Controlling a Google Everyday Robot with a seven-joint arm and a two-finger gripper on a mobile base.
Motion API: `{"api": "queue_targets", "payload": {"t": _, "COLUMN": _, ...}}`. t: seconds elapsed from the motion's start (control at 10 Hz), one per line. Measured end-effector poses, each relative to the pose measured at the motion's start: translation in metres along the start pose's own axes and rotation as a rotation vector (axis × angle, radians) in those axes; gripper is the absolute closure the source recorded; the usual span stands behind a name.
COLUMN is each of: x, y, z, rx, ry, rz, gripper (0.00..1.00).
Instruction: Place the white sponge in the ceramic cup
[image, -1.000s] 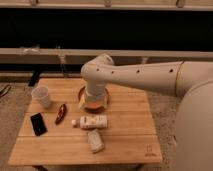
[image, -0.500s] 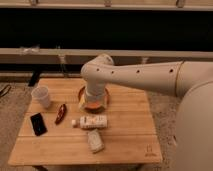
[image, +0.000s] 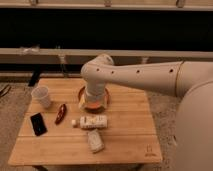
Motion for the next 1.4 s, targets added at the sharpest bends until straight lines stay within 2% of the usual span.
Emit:
{"api": "queue_targets", "payload": {"t": 1.0, "x": -0.003, "y": 0.002, "z": 0.004, "rx": -0.006, "ry": -0.003, "rz": -0.016, "gripper": 0.20}}
{"api": "queue_targets", "payload": {"t": 1.1, "x": -0.011, "y": 0.004, "z": 0.011, "rx": -0.009, "ry": 0.002, "rz": -0.037, "gripper": 0.20}}
{"api": "queue_targets", "payload": {"t": 1.4, "x": -0.055, "y": -0.006, "z": 0.040, "rx": -0.023, "ry": 0.000, "rz": -0.109, "gripper": 0.20}}
